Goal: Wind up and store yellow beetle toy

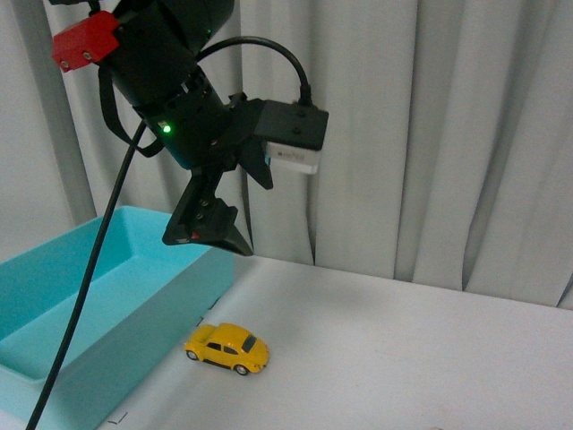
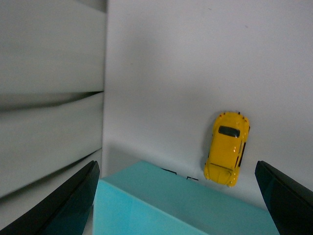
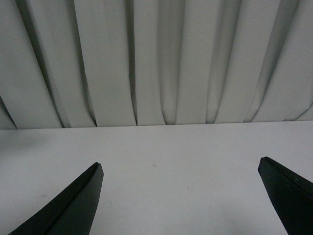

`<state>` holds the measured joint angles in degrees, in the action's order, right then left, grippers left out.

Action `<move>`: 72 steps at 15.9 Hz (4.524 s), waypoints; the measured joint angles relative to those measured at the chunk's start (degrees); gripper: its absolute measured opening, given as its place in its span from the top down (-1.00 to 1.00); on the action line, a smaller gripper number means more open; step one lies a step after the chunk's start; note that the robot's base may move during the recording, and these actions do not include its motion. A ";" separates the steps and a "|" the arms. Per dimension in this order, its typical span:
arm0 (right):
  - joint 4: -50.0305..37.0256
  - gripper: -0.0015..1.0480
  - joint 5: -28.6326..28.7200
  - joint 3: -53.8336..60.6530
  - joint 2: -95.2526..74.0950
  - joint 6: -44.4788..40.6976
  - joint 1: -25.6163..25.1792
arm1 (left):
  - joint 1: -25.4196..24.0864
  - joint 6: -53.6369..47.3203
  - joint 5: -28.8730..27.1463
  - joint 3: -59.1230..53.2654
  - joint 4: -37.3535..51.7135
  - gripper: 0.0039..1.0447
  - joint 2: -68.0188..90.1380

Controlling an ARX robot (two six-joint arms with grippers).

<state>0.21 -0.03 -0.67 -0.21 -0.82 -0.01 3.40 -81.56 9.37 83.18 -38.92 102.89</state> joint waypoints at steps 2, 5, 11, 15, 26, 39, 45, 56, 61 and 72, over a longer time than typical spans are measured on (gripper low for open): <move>0.02 -0.87 0.02 0.00 0.00 0.00 0.00 | 0.83 -7.30 -3.85 4.92 -4.85 -0.88 3.76; 0.02 -0.87 0.00 0.00 0.00 0.00 0.00 | 0.90 -12.85 -11.56 10.38 -8.22 -0.88 9.18; 0.02 -0.87 0.00 0.00 0.00 0.00 0.00 | 0.66 1.25 -17.88 10.47 -9.22 -0.88 14.43; 0.02 -0.87 0.00 0.00 0.00 0.00 0.00 | -0.24 14.88 -20.44 6.78 -7.34 -0.88 16.96; 0.00 -0.87 0.02 0.00 0.00 0.00 0.00 | 0.15 12.07 -16.63 4.46 -0.61 -0.88 22.64; 0.02 -0.87 0.02 0.00 0.00 0.00 0.00 | 0.96 10.97 -16.63 0.13 5.16 0.18 23.61; 0.02 -0.87 0.02 0.00 0.00 0.00 0.00 | 7.19 -16.39 -2.16 2.64 -1.22 0.33 17.66; 0.02 -0.87 0.02 0.00 0.00 0.00 0.00 | -7.37 17.35 -6.80 9.29 -0.02 0.34 -0.52; 0.02 -0.87 0.00 0.00 0.00 0.00 0.00 | -14.08 42.58 -19.74 5.09 -0.96 0.35 3.63; 0.00 -0.87 0.00 0.00 0.00 0.00 0.00 | -19.50 57.22 -25.44 9.77 -3.65 0.36 17.57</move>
<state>0.21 -0.03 -0.67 -0.21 -0.82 -0.01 -16.10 -24.34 -16.08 92.95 -42.57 120.46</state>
